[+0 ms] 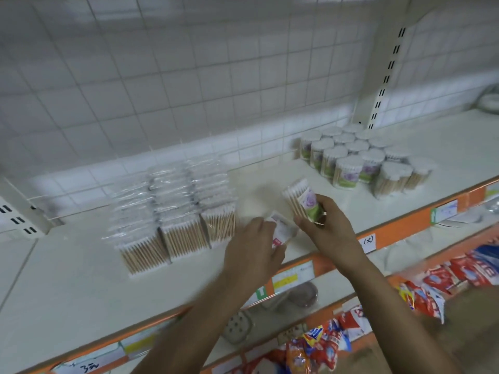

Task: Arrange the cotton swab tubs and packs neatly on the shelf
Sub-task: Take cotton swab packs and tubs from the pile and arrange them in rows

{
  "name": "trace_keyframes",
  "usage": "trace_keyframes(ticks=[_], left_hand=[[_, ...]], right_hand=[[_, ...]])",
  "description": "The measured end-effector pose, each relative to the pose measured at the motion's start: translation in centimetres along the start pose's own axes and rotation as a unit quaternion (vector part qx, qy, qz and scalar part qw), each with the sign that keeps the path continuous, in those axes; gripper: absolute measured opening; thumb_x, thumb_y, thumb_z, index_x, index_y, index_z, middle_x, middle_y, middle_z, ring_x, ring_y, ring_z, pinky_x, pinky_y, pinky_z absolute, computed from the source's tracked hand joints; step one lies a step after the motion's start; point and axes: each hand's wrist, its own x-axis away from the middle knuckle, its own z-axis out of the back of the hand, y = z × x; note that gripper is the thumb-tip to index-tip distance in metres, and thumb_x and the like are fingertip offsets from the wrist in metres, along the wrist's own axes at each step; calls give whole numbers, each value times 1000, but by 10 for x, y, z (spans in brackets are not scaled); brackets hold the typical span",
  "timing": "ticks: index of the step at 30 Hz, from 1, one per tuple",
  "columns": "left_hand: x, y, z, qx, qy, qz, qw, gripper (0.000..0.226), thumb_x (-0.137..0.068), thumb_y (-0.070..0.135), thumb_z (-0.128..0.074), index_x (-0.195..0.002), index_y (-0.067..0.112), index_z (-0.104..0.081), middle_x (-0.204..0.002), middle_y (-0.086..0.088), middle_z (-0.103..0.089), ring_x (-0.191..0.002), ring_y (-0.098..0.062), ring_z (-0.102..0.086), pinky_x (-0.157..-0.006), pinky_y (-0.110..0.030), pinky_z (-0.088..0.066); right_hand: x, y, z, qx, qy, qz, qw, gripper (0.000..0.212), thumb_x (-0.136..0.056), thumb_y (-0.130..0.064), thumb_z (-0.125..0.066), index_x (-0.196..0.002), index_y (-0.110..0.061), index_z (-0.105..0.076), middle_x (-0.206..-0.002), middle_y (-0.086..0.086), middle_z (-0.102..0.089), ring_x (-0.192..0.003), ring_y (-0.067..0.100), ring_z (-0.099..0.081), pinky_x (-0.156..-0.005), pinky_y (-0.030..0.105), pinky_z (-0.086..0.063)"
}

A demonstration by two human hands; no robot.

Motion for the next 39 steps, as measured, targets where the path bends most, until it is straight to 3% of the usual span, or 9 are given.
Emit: trace_keyframes(ticks=[3,6,9,16,20,23,27,32,39], left_hand=[[0,4,-9,-19,31,-22,999,50,-80,49,-41,-107,13,-64,-107,-6,-65,-93,-26,-65,-66,-34,-55],[-6,11,-12,-56,49,-44,996,50,-83,47,-36,-100,14,-69,-109,-8,-68,-100,-31,-63,-80,-40,-56],[-18,27,-7,-40,74,-11,996,48,-87,45,-34,-97,15,-72,-110,-10,-67,-97,-33,-62,-76,-41,-56],[-57,95,-4,305,89,66,946,51,-89,56,-43,-125,21,-54,-119,8,-62,-105,-6,-59,-90,-32,-51],[-76,127,-16,378,86,119,914,48,-86,44,-60,-127,23,-47,-123,16,-57,-107,0,-56,-79,-4,-42],[-88,141,-26,394,87,151,902,51,-80,44,-68,-122,25,-47,-113,19,-60,-101,4,-59,-74,-2,-44],[-101,154,-33,383,100,185,900,41,-80,47,-67,-112,26,-51,-92,25,-59,-88,7,-59,-70,-7,-47],[-109,160,-44,385,87,180,901,40,-77,38,-74,-110,28,-54,-105,13,-62,-93,-1,-62,-75,-17,-52],[-108,163,-54,553,74,167,813,34,-74,18,-47,-105,18,-62,-106,3,-69,-102,-18,-64,-93,-41,-51]], right_hand=[[4,7,5,-45,0,-21,999,42,-88,-23,-64,-124,-22,-42,-100,-14,-55,-92,15,-59,-83,31,-48],[4,14,13,-90,-17,-38,995,37,-91,-26,-58,-124,-24,-41,-105,-9,-56,-93,17,-62,-90,40,-50],[-2,18,25,-157,-38,-46,986,39,-94,-27,-53,-131,-19,-41,-113,-7,-56,-95,11,-63,-94,38,-50],[-23,37,65,-112,-17,12,994,52,-75,-41,-65,-115,-18,-41,-108,-8,-57,-91,12,-64,-76,27,-53],[-39,57,91,-127,-53,33,990,43,-87,-28,-61,-125,-17,-42,-111,-8,-60,-93,13,-65,-76,25,-52],[-48,70,105,-119,-55,36,991,37,-85,-23,-66,-114,-22,-44,-109,-6,-61,-94,13,-64,-76,24,-53],[-55,83,113,-106,-63,46,991,29,-86,-23,-65,-106,-31,-45,-108,-12,-60,-96,3,-62,-80,21,-53],[-63,94,126,-106,-72,49,991,31,-85,-17,-66,-106,-28,-46,-108,-9,-62,-98,-3,-60,-78,14,-51],[-73,109,140,-14,-76,125,989,16,-89,-13,-57,-105,-18,-55,-104,0,-55,-97,10,-58,-71,11,-46]])
